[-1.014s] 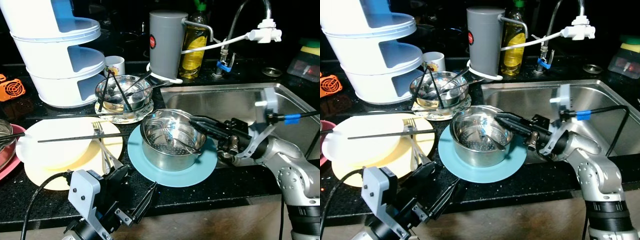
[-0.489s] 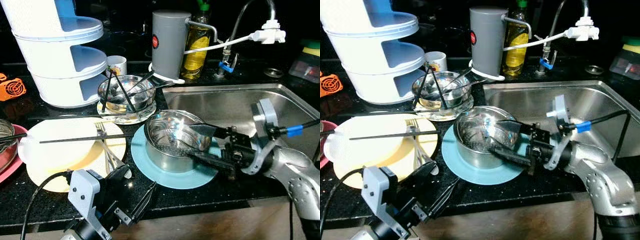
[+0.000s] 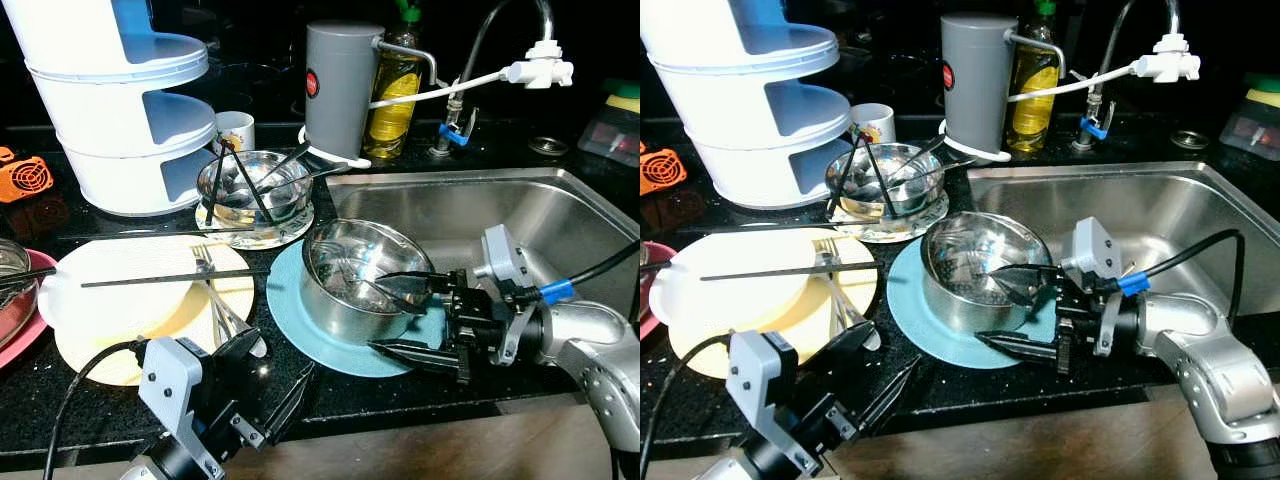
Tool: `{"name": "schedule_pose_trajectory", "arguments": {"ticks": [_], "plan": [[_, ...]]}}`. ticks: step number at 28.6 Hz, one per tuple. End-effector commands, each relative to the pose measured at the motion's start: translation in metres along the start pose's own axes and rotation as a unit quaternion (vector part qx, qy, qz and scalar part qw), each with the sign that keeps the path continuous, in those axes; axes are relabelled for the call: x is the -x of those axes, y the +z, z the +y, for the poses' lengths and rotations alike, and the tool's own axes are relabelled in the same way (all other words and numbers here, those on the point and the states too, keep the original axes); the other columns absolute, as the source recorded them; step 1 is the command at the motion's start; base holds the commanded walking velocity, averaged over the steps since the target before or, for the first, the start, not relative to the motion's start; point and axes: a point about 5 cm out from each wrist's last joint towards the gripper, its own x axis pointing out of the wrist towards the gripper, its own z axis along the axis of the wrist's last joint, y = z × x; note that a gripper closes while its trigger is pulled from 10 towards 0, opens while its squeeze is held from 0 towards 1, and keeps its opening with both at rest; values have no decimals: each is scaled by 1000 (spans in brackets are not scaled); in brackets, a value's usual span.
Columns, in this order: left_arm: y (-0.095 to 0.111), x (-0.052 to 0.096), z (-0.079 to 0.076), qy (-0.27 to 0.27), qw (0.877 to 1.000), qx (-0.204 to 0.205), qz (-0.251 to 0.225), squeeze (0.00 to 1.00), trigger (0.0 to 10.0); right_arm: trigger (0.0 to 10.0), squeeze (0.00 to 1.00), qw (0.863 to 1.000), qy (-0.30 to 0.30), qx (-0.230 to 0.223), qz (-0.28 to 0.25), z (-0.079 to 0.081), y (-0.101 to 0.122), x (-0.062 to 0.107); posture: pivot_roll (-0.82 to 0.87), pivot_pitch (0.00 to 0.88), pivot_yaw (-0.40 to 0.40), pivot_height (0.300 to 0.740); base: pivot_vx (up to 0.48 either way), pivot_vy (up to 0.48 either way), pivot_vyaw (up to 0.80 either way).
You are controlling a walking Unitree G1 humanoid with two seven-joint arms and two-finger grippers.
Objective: Kitchen organization
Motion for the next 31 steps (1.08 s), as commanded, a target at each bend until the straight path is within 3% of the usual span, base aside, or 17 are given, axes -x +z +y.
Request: {"name": "schedule_pose_trajectory", "arguments": {"ticks": [1, 2, 3, 4, 6, 7, 9, 31], "plan": [[-3, 0, 0, -3, 1000, -1, 8, 0, 10000, 5216, 0, 1000, 1, 3, -3, 0, 1, -2, 37, 0, -59, 740, 0, 0, 0], [-3, 0, 0, -3, 1000, -1, 7, 0, 10000, 4824, 0, 1000, 1, 2, -7, 0, 1, -3, 37, 0, -58, 740, 0, 0, 0], [-3, 0, 0, -3, 1000, 0, 7, 0, 10000, 3451, 0, 1000, -1, 2, -20, -1, 3, -3, 37, 0, -59, 740, 0, 0, 0], [-3, 0, 0, -3, 1000, 0, 7, 0, 10000, 3451, 0, 1000, -1, 2, -20, -1, 3, -3, 37, 0, -59, 740, 0, 0, 0], [-3, 0, 0, -3, 1000, 0, 8, 0, 10000, 1725, 0, 999, -1, -2, -40, -1, 7, -4, 38, 0, -59, 740, 0, 0, 0], [-3, 0, 0, -3, 1000, 0, 8, 0, 10000, 1725, 0, 999, -1, -2, -40, -1, 7, -4, 38, 0, -59, 740, 0, 0, 0], [-3, 0, 0, -3, 1000, 0, 8, 0, 10000, 0, 0, 999, 3, -4, -50, -1, 9, -4, 38, 0, -59, 740, 0, 0, 0], [-3, -1, -2, -6, 1000, 1, 9, 0, 10000, 0, 0, 993, -2, -15, -113, -5, 21, -7, 39, 0, -63, 740, 0, 0, 0]]}}
